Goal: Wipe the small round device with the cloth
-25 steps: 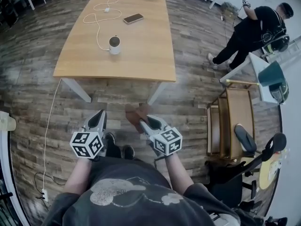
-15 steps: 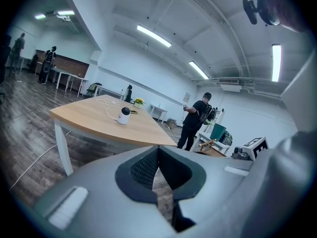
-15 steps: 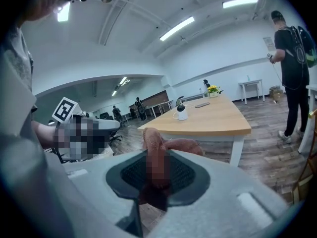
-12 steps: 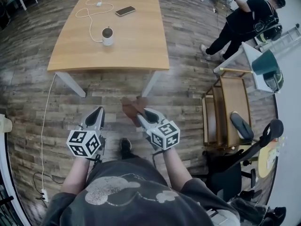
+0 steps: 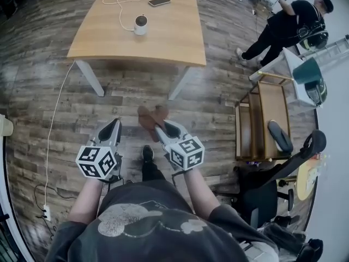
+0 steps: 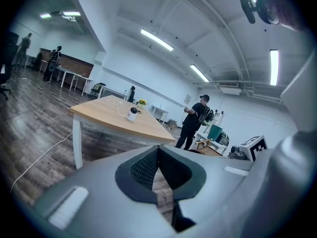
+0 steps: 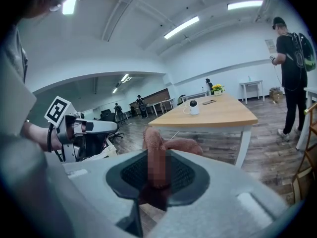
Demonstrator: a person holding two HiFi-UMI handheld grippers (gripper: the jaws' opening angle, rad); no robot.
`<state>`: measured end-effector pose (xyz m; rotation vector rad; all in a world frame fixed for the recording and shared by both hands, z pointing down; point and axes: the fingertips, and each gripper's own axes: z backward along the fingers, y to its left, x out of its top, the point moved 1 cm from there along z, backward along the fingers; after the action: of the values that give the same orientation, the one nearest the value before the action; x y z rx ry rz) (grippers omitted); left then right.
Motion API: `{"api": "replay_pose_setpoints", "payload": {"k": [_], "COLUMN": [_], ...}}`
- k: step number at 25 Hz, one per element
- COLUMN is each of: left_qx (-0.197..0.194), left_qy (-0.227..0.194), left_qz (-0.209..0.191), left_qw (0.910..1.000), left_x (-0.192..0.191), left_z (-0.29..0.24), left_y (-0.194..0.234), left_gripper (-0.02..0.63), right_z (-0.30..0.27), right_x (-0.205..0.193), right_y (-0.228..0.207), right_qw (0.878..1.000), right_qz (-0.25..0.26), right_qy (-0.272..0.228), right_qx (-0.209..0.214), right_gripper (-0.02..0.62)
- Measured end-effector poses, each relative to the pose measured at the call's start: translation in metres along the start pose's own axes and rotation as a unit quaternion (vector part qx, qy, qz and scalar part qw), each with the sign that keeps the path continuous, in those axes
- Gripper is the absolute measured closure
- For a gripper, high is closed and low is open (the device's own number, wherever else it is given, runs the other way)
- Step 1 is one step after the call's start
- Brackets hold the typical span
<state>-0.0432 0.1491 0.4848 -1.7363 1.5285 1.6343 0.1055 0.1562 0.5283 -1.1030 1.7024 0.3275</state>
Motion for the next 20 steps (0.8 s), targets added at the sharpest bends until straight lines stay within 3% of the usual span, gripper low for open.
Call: {"api": "replay_pose_setpoints", "payload": {"k": [14, 20], "left_qx": [-0.011, -0.011], "left_qy": [0.003, 0.006], "left_qz": [0.012, 0.011], "left_qw": [0.9999, 0.9999], "left_x": [-0.052, -0.062], "left_z": [0.116, 0.142], "left_y": [-0.005, -0.001], "left_gripper": [0.588, 0.588], "right_z": [0.066, 0.079], "right_x": [-0.07, -0.079], "right_y": [0.092, 0.11], "right_qw": [0.999, 0.999], "right_qz": [-0.005, -0.004], "right_qy": [0.016, 0.013], "right_qx": [-0.032, -0.044], "right_gripper": [0.52, 0.52]}}
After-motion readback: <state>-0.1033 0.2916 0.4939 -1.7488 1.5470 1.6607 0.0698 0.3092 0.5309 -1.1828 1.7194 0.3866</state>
